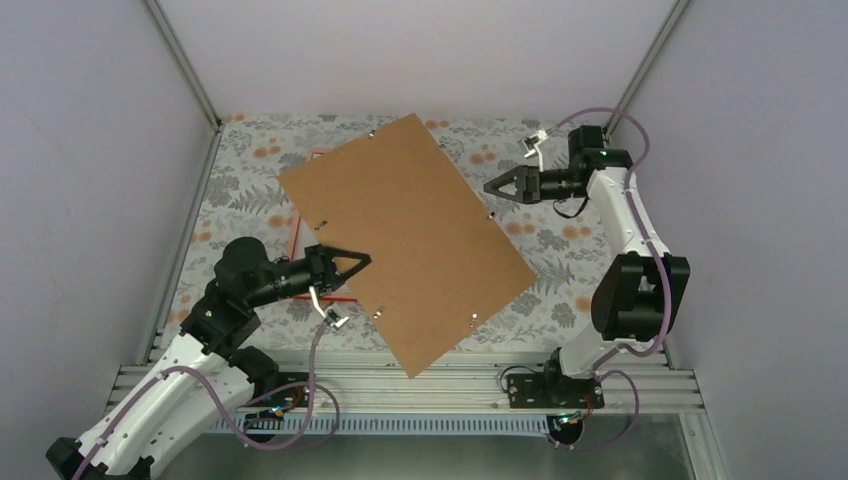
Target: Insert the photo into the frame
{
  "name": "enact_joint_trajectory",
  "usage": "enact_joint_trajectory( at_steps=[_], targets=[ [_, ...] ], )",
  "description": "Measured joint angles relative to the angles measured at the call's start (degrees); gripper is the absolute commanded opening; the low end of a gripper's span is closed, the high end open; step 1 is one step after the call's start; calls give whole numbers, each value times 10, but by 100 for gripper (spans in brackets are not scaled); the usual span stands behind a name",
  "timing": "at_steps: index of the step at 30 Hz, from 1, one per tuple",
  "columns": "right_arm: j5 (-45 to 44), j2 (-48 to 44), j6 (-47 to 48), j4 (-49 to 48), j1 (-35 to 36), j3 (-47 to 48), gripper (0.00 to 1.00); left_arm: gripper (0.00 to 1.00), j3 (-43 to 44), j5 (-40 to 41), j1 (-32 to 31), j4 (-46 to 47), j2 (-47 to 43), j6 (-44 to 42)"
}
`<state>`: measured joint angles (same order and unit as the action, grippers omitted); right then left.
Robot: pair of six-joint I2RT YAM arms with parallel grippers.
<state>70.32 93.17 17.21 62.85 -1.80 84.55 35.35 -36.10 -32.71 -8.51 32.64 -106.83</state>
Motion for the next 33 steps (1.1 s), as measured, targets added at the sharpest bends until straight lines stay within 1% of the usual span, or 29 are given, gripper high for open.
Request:
enact_joint_trajectory(
  at_steps=[4, 6, 15, 19, 20, 25, 27, 29, 30, 32, 33],
  targets=[
    [26, 16, 5, 13, 24, -12, 100, 2, -4, -17, 0, -16, -6, -17],
    [43, 16, 8, 17, 37, -18, 98, 2, -4, -24, 0, -26, -12, -22],
    [91, 16, 38, 44, 68, -49, 82, 2, -4, -47, 0, -42, -21, -40],
    [110, 16, 63, 63, 88, -50, 72, 2, -3, -51, 0, -45, -11, -48],
    [115, 16, 68, 66, 96, -52, 69, 2, -3, -51, 0, -46, -8, -50],
    [126, 16, 83, 78, 120, -70, 41, 3, -2, -56, 0, -58, 1, -61],
    [130, 15, 81, 82, 119, -77, 27, 3, 0, -57, -1, -58, 1, -66],
    [132, 15, 83, 84, 120, -79, 10, 5, 1, -57, -2, -58, 1, -68],
    [133, 15, 83, 85, 120, -80, 4, 6, 1, -58, -2, -57, 2, -70],
    [165, 15, 67, 93, 117, -83, 3, 11, 2, -51, -1, -70, 2, -75],
    [181, 14, 61, 95, 116, -83, 3, 17, 2, -48, 1, -73, 3, -76]
  ],
)
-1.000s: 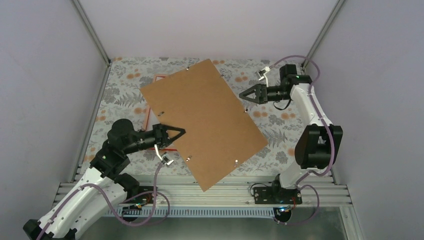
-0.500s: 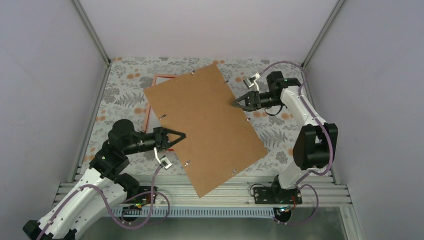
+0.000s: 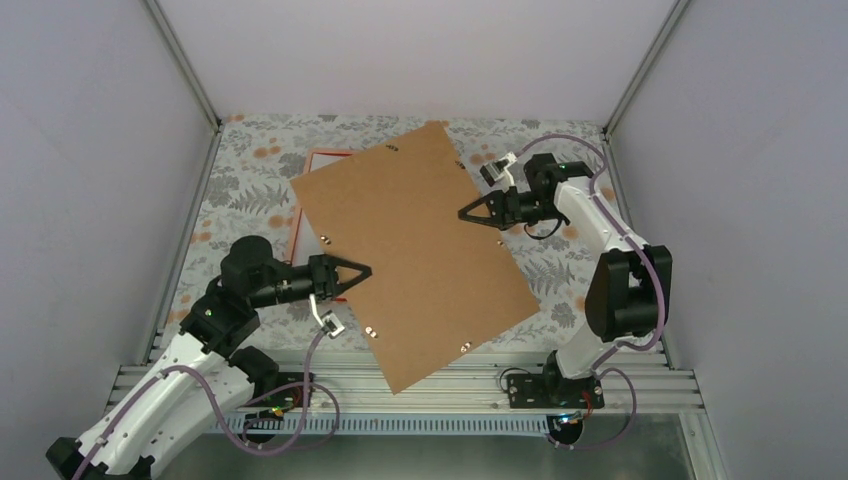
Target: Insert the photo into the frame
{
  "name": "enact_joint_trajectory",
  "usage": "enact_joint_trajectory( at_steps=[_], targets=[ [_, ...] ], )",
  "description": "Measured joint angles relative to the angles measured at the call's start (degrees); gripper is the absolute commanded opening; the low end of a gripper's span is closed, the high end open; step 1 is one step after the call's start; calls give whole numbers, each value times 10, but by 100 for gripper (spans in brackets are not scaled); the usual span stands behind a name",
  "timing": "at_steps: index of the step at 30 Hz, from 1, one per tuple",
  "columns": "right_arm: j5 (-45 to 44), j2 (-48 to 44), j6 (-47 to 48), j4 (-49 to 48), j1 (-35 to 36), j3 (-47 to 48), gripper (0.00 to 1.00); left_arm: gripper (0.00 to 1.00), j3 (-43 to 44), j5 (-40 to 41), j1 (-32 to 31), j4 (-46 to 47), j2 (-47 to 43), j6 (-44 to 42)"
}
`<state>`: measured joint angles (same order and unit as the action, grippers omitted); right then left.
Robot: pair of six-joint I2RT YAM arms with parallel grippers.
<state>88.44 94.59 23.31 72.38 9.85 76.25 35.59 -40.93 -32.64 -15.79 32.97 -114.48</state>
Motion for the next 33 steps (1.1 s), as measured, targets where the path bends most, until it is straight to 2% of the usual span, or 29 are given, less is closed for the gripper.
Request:
enact_joint_trajectory(
  at_steps=[5, 8, 12, 14, 18, 21, 24, 27, 30, 33],
  targets=[
    [17, -3, -20, -5, -12, 1, 3, 57, -2, 39, 0, 3, 2, 0],
    [16, -3, -31, -15, -33, 2, 3, 72, -6, 75, 0, 20, 6, 12],
    [11, -3, -52, -41, -101, 2, 4, 87, -12, 141, 0, 46, 21, 39],
    [3, -3, -64, -65, -134, 2, 4, 98, -12, 173, 0, 58, 30, 60],
    [-37, -2, -109, -134, -183, 2, 4, 100, -2, 238, 0, 69, 59, 116],
    [-53, -9, -201, -225, -189, -7, 4, 100, 37, 302, 0, 57, 110, 189],
    [-70, -34, -313, -343, -189, -42, 4, 100, 120, 367, 11, 20, 197, 301],
    [-77, -52, -407, -441, -189, -75, 4, 100, 290, 378, 64, -69, 337, 473],
    [-84, -52, -495, -534, -182, -103, 4, 100, 416, 343, 167, -125, 438, 626],
    [-98, -53, -576, -620, -158, -116, 4, 99, 458, 295, 244, -159, 491, 756]
  ],
)
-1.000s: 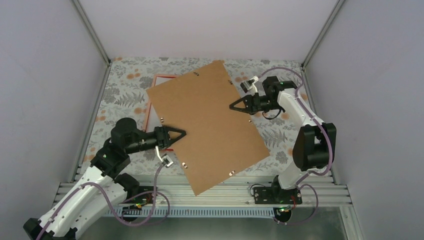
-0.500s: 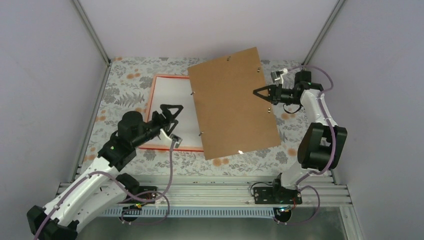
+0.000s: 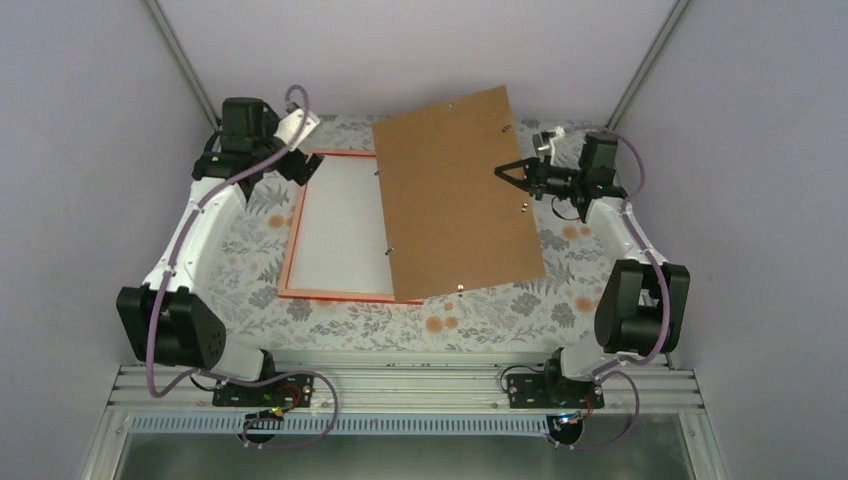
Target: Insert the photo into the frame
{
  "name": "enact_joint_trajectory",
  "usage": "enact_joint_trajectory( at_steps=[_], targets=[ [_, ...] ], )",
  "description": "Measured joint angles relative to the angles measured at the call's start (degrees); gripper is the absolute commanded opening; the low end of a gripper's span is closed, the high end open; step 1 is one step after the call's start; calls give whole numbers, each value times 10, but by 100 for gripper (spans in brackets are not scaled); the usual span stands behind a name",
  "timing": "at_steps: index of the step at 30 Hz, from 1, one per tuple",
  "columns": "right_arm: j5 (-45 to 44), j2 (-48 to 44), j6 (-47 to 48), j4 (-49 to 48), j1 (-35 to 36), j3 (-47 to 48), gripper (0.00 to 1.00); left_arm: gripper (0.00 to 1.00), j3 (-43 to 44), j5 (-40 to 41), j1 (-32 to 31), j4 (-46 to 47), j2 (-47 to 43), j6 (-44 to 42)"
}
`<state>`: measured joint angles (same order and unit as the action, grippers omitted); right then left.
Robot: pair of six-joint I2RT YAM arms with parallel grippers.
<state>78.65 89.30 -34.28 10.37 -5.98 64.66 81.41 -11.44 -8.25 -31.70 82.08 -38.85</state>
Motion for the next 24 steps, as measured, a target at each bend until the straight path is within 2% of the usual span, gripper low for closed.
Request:
enact_joint_trajectory(
  at_steps=[5, 7, 10, 12, 15, 17, 21, 24],
  targets=[
    [-15, -32, -91, -146, 48, 11, 4, 99, -40, -69, 70, -15, 16, 155],
    [-13, -52, -136, -224, 53, 17, 3, 93, -66, -118, 105, -9, 14, 208],
    [-16, -80, -172, -305, 53, 23, 4, 90, -73, -247, 170, -2, 21, 270],
    [-20, -89, -202, -358, 53, 23, 4, 89, -75, -325, 186, 23, 20, 313],
    [-21, -84, -260, -440, 57, 23, 3, 89, -96, -440, 152, 98, 2, 392],
    [-23, -76, -295, -485, 62, 22, 3, 88, -113, -489, 116, 138, -14, 436],
    [-31, -62, -344, -538, 79, 23, 3, 84, -137, -549, 72, 212, -42, 517],
    [-34, -59, -362, -554, 95, 23, 3, 75, -153, -565, 69, 261, -46, 565]
  ],
)
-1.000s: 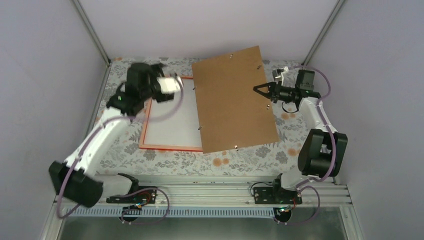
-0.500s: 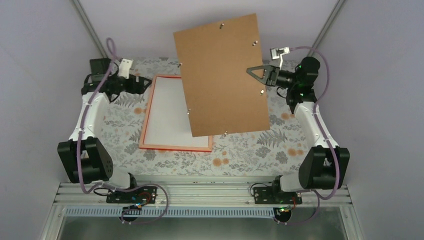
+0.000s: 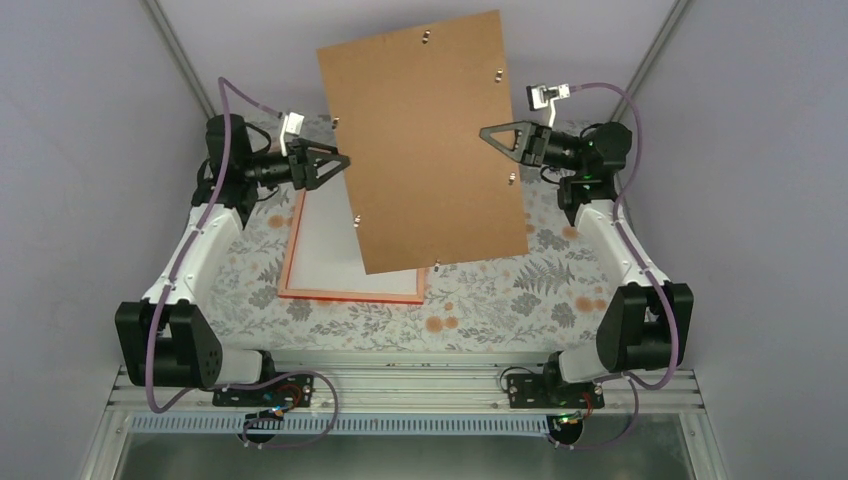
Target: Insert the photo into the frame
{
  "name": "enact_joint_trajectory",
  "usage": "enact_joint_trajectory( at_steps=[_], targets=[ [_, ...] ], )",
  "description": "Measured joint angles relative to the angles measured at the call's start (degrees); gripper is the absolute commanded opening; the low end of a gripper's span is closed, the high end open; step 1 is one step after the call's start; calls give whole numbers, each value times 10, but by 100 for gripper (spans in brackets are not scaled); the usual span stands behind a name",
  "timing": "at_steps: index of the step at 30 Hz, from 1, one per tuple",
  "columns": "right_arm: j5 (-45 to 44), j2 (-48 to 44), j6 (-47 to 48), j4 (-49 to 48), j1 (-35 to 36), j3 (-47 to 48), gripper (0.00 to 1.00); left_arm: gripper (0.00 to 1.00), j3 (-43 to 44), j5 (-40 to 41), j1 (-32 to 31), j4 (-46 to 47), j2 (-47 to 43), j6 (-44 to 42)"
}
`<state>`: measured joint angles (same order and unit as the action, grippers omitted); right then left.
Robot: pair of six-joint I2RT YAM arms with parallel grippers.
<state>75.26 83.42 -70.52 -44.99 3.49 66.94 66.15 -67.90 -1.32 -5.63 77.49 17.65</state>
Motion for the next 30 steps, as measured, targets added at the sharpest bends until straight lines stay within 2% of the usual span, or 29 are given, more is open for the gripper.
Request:
enact_joint_trajectory(
  at_steps=[4, 7, 8, 10, 13, 17, 19, 23, 28, 30],
  targets=[
    [-2, 1, -10, -10, 14, 2, 3, 50, -17, -10, -16, 50, 0, 62],
    [-2, 2, 0, 1, 17, 3, 3, 19, -15, -25, -26, 78, 0, 89],
    [-2, 2, 9, 14, 17, 3, 3, 12, -14, -30, -27, 84, 0, 92],
    [-1, 2, 45, 53, 18, 3, 7, 3, -12, -33, -26, 86, 0, 97],
    [-2, 2, 129, 144, 17, 3, 20, 2, -12, -63, -19, 82, 0, 103],
    [3, 5, 275, 331, 23, 28, 34, 2, -12, -79, -14, 63, -3, 91],
    [11, 14, 360, 430, 29, 59, 34, 2, -11, -83, -11, 37, -2, 71],
    [27, 42, 506, 586, 32, 111, 27, 2, -9, -84, -8, -2, 1, 40],
    [49, 71, 605, 699, 32, 122, 38, 2, -7, -93, -7, -36, 18, 16],
    [53, 79, 639, 735, 32, 127, 39, 2, -3, -97, -7, -50, 32, 9]
  ],
)
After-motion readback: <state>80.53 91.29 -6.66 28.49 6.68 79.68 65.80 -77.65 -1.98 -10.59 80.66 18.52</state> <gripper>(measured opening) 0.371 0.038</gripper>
